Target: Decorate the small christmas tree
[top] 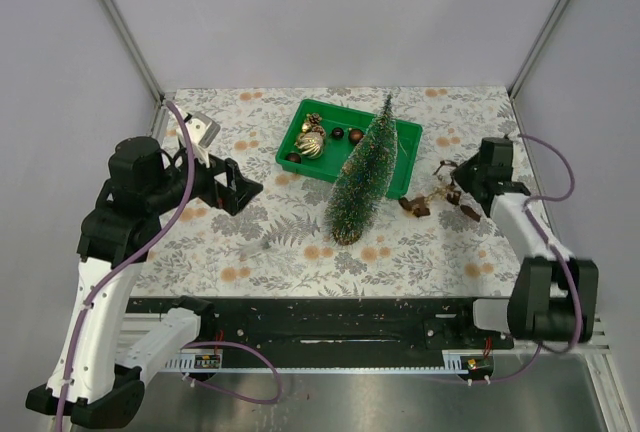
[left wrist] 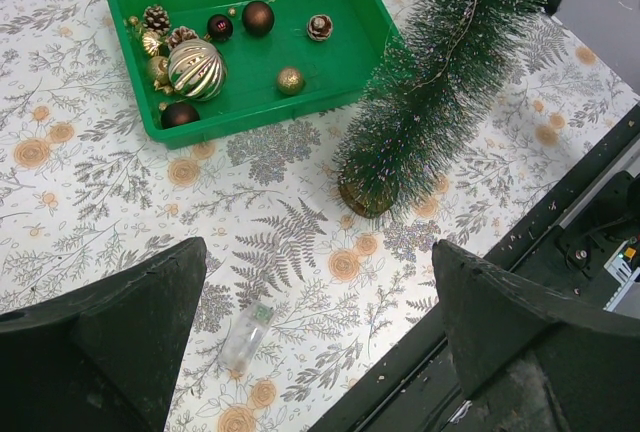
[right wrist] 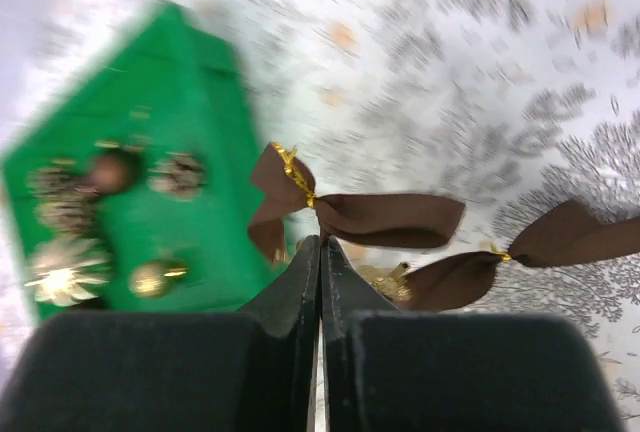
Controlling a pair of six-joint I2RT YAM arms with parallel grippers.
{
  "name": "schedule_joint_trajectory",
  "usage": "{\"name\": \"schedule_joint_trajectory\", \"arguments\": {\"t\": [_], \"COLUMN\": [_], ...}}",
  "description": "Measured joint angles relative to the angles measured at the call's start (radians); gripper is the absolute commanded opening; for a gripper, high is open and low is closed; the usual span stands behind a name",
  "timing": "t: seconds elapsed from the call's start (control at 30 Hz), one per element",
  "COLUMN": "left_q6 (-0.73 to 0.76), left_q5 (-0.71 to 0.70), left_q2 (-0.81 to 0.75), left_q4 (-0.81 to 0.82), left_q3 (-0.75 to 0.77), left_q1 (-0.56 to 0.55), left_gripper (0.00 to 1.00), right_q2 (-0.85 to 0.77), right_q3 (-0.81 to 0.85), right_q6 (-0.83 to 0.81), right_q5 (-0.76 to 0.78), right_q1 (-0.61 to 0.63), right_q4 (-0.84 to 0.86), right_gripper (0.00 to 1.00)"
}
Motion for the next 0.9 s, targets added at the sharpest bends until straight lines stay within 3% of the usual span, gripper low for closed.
{"name": "schedule_joint_trajectory", "arguments": {"t": [0.13, 0.3, 0.6, 0.9], "left_q6": [-0.002, -0.006, -0.010, -0.033], "left_q5": [0.002, 0.011, 0.098, 0.302], "left_q2": [-0.013, -0.021, -0.035, -0.049], "left_q4": [0.007, 0.011, 0.022, 0.144], "left_q3": [-0.013, -0.018, -0.008, 0.006], "left_q1": [0.000, 0.000, 0.000, -0.010], "left_gripper": [0.99, 0.99, 0.99, 0.99], "right_q2": [-0.275, -0.475, -0.592, -0.634], "right_q3": [0.090, 0.259, 0.517, 0.600], "right_q6": [-0.019, -0.077, -0.181, -0.107], "right_q5": [0.007, -0.006, -0.161, -0.512], "right_q1": [0.000, 0.000, 0.000, 0.000], "right_q4": [-0.061, -0.129, -0.272, -0.151], "right_gripper": [0.00, 0.00, 0.00, 0.00]}}
